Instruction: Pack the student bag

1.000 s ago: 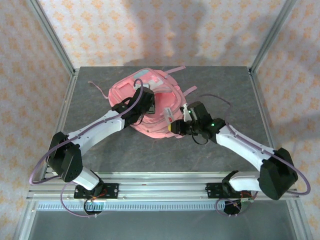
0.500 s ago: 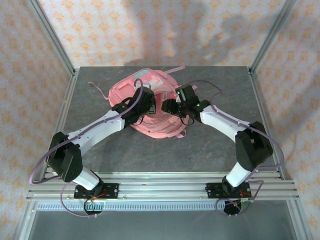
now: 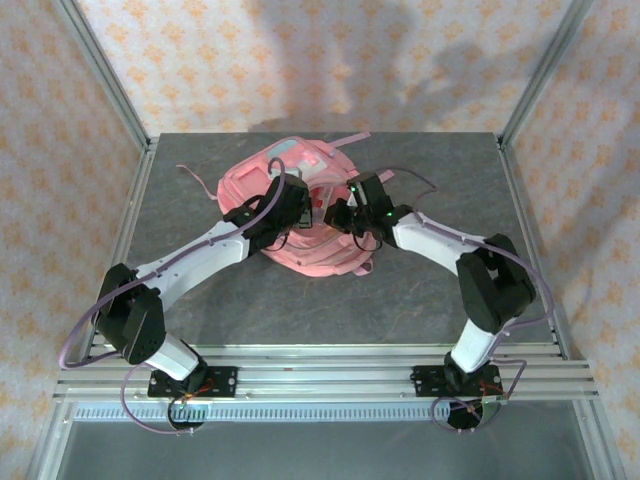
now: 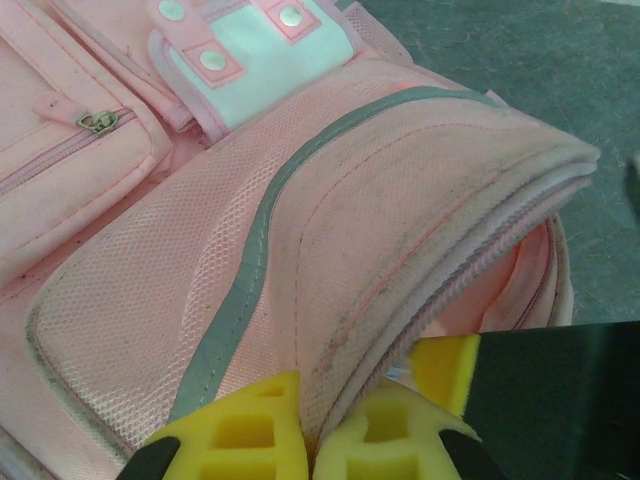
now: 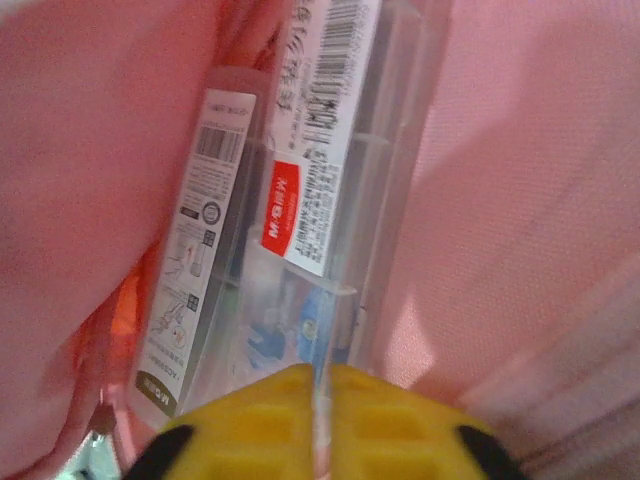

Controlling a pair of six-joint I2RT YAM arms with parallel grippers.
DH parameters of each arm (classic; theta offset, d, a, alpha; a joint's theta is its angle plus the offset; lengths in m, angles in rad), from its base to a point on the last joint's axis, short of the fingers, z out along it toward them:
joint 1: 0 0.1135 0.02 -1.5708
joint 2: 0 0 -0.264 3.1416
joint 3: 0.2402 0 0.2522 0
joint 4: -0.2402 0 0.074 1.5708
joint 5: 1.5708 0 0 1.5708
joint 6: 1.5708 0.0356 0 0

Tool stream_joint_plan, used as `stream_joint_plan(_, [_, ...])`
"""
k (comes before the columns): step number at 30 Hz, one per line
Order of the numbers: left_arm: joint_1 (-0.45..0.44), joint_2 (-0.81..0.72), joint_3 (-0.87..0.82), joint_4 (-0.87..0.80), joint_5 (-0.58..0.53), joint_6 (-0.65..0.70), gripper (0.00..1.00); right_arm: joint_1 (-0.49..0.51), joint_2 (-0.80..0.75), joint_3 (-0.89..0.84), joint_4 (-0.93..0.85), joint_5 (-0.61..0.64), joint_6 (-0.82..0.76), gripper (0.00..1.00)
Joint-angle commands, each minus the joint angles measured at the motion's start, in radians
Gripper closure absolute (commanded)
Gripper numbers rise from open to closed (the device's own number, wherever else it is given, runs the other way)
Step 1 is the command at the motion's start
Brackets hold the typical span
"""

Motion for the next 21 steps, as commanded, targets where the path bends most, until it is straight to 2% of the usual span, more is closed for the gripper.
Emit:
stream_joint_plan(1, [-0.003,-0.052,-0.002,0.107,0.044,-0.051,1.00,0.004,0.023,0.018,0.089,-0.040,-0.007,0.98])
stream_joint_plan(3, [-0.004,-0.047,-0.001,0.107,0.051,-0.057,1.00,0.003,0.004,0.005,0.095,-0.033,-0.019,0.99])
stream_joint_plan(5, [-0.007,-0.039,0.002,0.107,0.060,-0.061,1.00,0.002,-0.033,-0.019,0.078,-0.017,-0.045,0.94])
stream_joint_plan(8, [-0.021,-0.017,0.010,0.109,0.076,-0.067,1.00,0.002,-0.134,-0.094,0.047,0.043,-0.083,0.76])
stream_joint_plan(10, [-0.037,0.000,0.020,0.110,0.086,-0.071,1.00,0.002,-0.225,-0.172,0.044,0.085,-0.097,0.70])
stream_joint_plan(11, [-0.046,0.005,0.024,0.110,0.089,-0.074,0.95,0.002,-0.263,-0.205,0.040,0.100,-0.102,0.67])
stream_joint_plan(13, [-0.062,0.007,0.023,0.107,0.087,-0.079,0.75,0.002,-0.349,-0.280,0.042,0.120,-0.105,0.66])
stream_joint_plan(15, [-0.065,-0.016,-0.002,0.113,0.089,-0.120,0.61,0.005,-0.416,-0.342,0.046,0.116,-0.102,0.66])
stream_joint_plan(21, [-0.042,-0.196,-0.200,0.183,0.035,-0.210,0.45,0.086,-0.537,-0.430,0.056,0.119,-0.132,0.65])
